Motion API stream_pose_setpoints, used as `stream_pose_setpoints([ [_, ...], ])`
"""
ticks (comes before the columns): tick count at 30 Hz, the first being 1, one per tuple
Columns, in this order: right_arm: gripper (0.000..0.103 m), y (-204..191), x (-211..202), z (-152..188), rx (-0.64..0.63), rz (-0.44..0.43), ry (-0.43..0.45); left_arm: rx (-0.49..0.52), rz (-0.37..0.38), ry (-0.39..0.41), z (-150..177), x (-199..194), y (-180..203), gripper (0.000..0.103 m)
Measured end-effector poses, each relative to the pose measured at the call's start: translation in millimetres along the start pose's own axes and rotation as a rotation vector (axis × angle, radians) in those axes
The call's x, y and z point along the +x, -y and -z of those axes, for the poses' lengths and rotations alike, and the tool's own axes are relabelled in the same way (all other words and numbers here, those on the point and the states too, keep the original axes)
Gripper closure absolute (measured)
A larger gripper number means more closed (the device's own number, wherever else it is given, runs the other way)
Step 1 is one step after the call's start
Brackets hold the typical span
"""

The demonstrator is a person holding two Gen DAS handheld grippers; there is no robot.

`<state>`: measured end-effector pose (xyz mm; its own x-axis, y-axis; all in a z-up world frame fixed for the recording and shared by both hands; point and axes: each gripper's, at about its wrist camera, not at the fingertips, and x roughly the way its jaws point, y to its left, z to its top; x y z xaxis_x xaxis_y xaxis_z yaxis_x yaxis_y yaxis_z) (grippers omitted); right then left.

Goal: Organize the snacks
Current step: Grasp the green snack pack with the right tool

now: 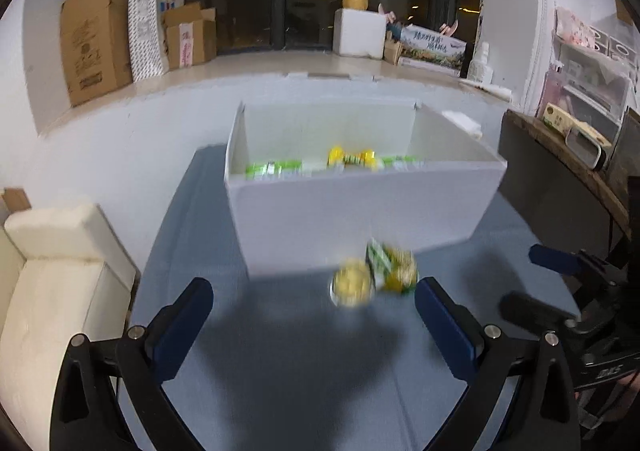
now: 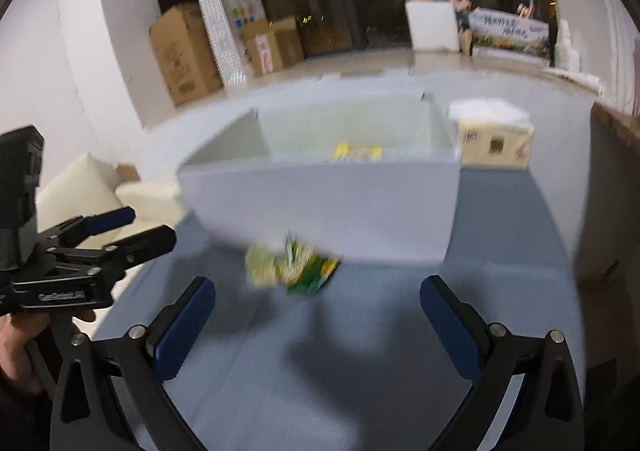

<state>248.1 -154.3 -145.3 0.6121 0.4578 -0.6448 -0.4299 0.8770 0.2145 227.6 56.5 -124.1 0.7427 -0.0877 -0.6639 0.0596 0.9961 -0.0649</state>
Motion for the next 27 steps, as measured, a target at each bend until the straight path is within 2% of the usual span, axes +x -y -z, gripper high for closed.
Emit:
stream_pose_setpoints([
  [2,0.000,-3,12,5,-0.007,-0.008,-0.028,-0.007,0.011,-0.007,11,1,0,0.000],
  [5,0.000,-9,33,3,-0.035,0.004,-0.063,-0.018,-0.037,-0.025,22,9,-5,0.000],
  [7,0.000,-11,48,-1,-0.052,0.015,-0.083,-0.028,-0.034,-0.045,24,18,-11,0.000],
  [11,0.000,-10,75,-14,-0.085,0.020,-0.134,-0.025,-0.087,-0.058,27,28,-20,0.000],
  [17,0.000,-4,110,-27,-0.075,0.027,-0.166,-0.064,-0.094,-0.081,32,38,-41,0.000],
  [18,0.003,-5,115,-28,-0.080,0.032,-0.173,-0.068,-0.094,-0.085,33,39,-44,0.000],
  [20,0.016,-5,124,-28,-0.084,0.022,-0.197,-0.077,-0.093,-0.091,36,41,-48,0.000],
  [22,0.022,-9,125,-27,-0.122,0.057,-0.185,-0.084,-0.089,-0.098,36,45,-50,0.000],
  [23,0.033,-10,124,-28,-0.128,0.054,-0.180,-0.085,-0.087,-0.099,36,46,-50,0.000],
  [25,0.043,-6,122,-28,-0.110,0.021,-0.173,-0.086,-0.082,-0.102,37,47,-48,0.000],
  [27,0.045,-4,118,-26,-0.105,0.022,-0.173,-0.082,-0.080,-0.103,38,47,-45,0.000],
])
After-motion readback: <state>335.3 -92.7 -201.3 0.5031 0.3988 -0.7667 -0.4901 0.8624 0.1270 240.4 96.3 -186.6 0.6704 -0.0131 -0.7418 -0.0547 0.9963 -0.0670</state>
